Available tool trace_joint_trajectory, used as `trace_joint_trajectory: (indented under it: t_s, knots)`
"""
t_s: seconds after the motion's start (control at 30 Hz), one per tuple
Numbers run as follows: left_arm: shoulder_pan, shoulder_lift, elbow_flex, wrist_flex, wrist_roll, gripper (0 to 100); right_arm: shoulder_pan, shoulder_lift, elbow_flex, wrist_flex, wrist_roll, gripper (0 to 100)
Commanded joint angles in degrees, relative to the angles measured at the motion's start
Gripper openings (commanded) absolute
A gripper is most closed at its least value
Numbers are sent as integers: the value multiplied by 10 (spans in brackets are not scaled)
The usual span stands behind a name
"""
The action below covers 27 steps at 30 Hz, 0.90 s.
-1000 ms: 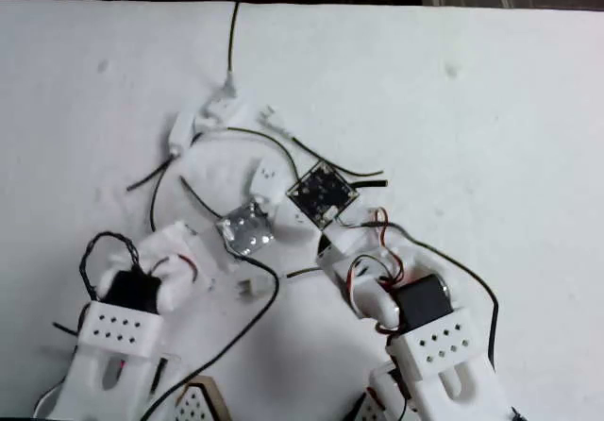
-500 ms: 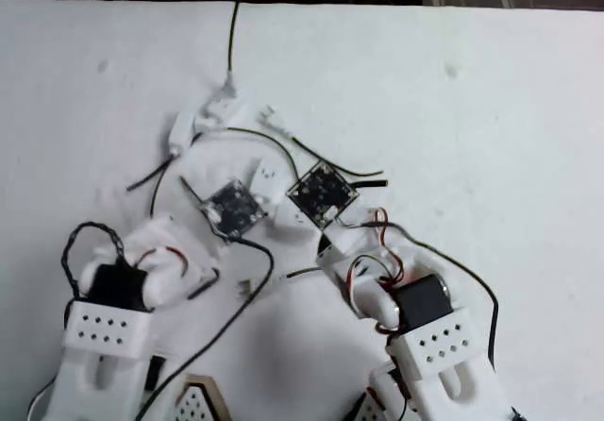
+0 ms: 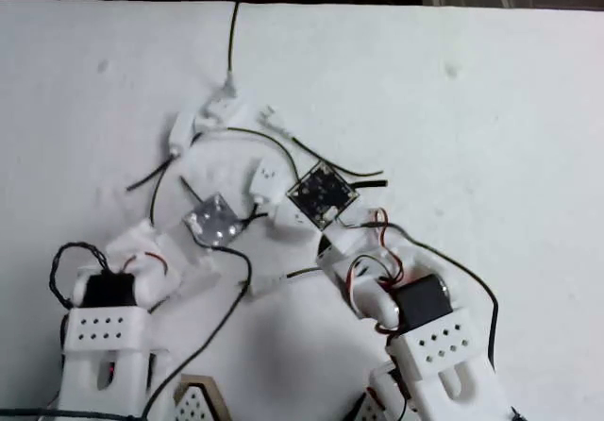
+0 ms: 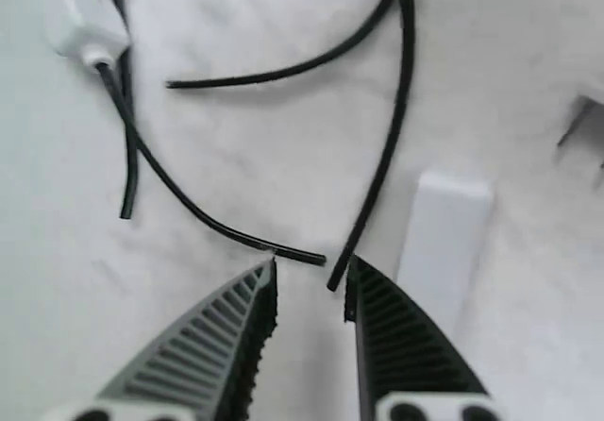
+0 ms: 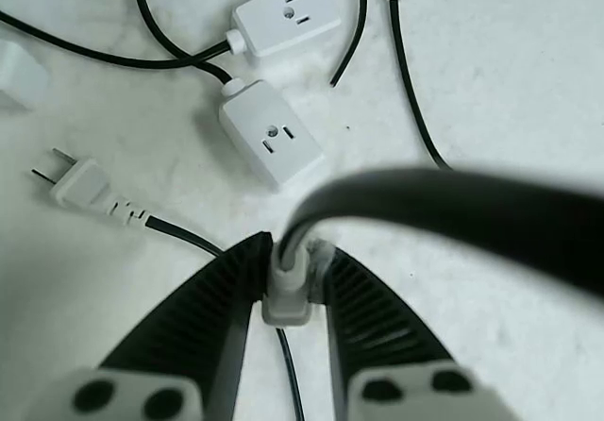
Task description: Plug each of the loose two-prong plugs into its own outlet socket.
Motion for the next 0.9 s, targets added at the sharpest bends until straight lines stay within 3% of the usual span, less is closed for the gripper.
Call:
trace_joint_trajectory:
  t_s: [0.0,0.2,0.33,0.43,0.6,0.77,0.87]
  knots:
    - [7,-14,4,17,-15,132,0,0,-4,4,3,18]
    - [72,-15,-58,157,-11,128,0,0,-4,4,15,18]
    - [126,-15,-76,210,31,128,0,0,-4,4,19,18]
    - [154,-15,-75,215,50,129,0,0,-4,4,20,18]
    - [138,-14,-98,197,60,136,0,0,-4,5,20,18]
    - [113,-10,-110,200,61,293,0,0,-4,5,20,18]
    - [115,-9,-92,197,57,293,0,0,-4,5,20,18]
